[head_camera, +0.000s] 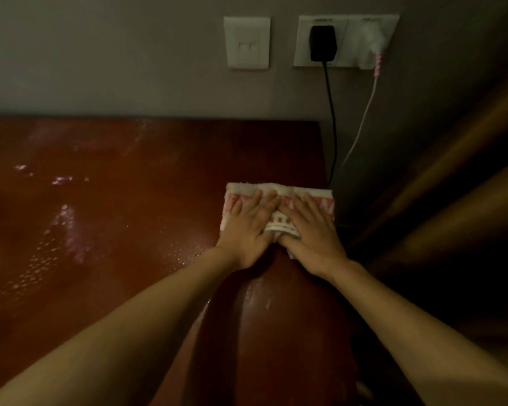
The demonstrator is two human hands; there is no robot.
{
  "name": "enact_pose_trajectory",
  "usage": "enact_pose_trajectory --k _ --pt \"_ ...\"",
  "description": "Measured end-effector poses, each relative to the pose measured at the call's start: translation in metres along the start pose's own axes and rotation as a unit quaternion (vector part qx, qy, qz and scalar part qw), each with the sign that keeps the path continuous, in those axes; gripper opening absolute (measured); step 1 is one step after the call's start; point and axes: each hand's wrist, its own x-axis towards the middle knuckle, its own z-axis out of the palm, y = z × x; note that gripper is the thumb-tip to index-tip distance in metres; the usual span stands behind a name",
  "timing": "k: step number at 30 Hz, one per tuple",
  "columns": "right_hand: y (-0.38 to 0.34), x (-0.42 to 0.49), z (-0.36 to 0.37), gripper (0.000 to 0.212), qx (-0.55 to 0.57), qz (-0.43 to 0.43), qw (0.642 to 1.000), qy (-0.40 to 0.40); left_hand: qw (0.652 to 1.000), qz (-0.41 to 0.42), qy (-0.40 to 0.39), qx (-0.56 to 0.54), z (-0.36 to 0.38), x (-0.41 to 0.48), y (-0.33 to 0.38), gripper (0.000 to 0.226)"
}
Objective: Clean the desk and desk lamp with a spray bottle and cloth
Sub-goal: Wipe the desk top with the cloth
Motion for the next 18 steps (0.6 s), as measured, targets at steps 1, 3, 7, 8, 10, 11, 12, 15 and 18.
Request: enact_pose_trajectory --k 1,3,7,8,10,11,12,15,18 --pt "-0.002 -0.014 0.003 0.077 -0.005 0.000 1.000 0.000 1.000 0.004 0.004 0.002 0.004 -0.012 0.006 0.080" --pt "-0.007 -0.040 0.009 0.080 -0.021 0.000 1.000 0.001 1.000 0.010 0.015 0.001 0.012 -0.036 0.016 0.078" --pt "-0.015 -0.083 0.020 0.078 -0.053 -0.003 0.999 0.000 1.000 0.009 0.023 0.001 0.024 -0.079 0.032 0.076" --pt "-0.018 -0.094 0.022 0.078 -0.052 -0.005 0.999 0.003 1.000 0.008 0.021 -0.001 0.026 -0.089 0.036 0.076" --pt "-0.025 -0.115 0.027 0.078 -0.042 -0.007 0.999 0.007 1.000 0.005 0.016 0.000 0.030 -0.110 0.044 0.075" --pt "-0.028 -0.126 0.028 0.078 -0.038 -0.008 0.999 0.006 1.000 0.002 0.013 0.001 0.033 -0.121 0.048 0.074" --pt "-0.032 -0.137 0.029 0.077 -0.037 -0.008 0.999 0.003 1.000 0.000 0.012 0.001 0.035 -0.132 0.053 0.073" --pt "-0.042 -0.170 0.033 0.077 -0.049 -0.007 0.999 -0.017 1.000 -0.009 0.001 -0.005 0.042 -0.165 0.065 0.071" --pt "-0.047 -0.198 0.045 0.071 -0.043 -0.002 0.999 -0.004 1.000 -0.015 -0.011 -0.008 0.049 -0.192 0.075 0.067"
